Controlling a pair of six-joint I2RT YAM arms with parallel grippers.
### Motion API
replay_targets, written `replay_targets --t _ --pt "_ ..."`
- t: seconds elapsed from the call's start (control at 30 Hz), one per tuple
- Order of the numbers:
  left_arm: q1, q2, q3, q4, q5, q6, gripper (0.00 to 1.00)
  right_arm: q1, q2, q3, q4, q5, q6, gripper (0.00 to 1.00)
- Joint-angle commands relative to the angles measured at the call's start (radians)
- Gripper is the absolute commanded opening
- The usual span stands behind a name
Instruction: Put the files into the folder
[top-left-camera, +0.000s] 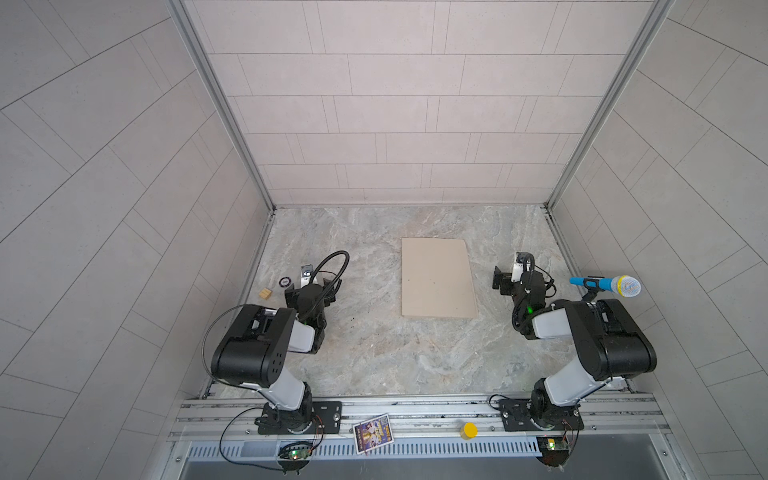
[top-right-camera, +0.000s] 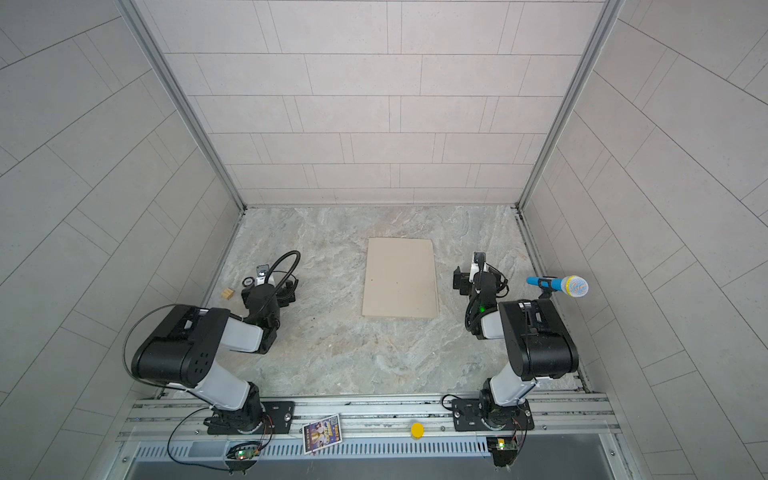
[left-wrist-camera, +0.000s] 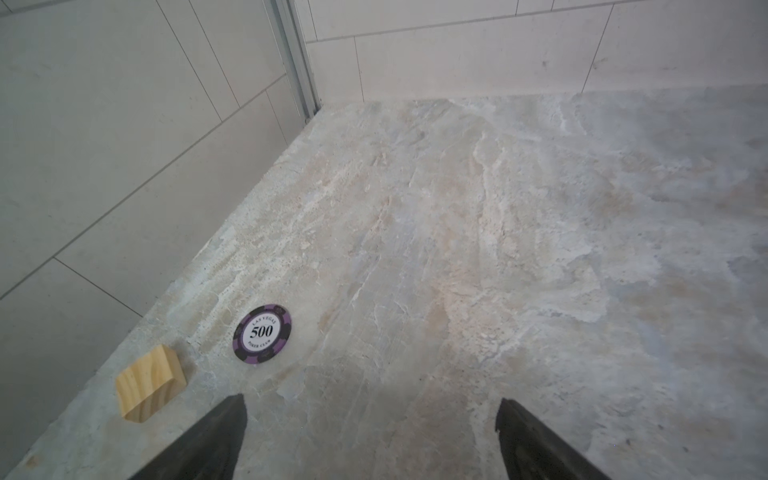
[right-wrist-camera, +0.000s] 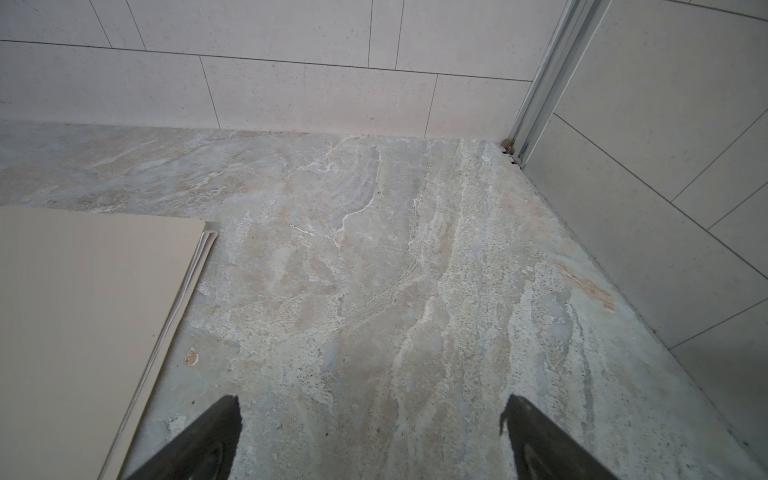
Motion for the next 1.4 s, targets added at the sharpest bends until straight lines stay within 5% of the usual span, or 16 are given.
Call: replay_targets --t 0.0,0.17,0.27,1.37 --pt "0.027 -0.029 0.029 0.029 0.085 -0.014 1.0 0.002 -0.012 -0.006 -0.001 -0.002 -0.019 0.99" --pt "0.049 -0.032 0.151 -0.184 0.063 -0.048 1.0 0.002 -0.011 -0.006 -0.001 -0.002 -0.019 0.99" --pt "0.047 -0.004 0.126 -0.08 0.068 -0.028 1.0 0.002 -0.012 -0.006 0.0 -0.002 -0.019 1.0" --pt "0.044 -0.014 0.13 -0.1 0.088 -0.017 1.0 0.002 -0.013 -0.007 0.002 -0.002 -0.019 0.99"
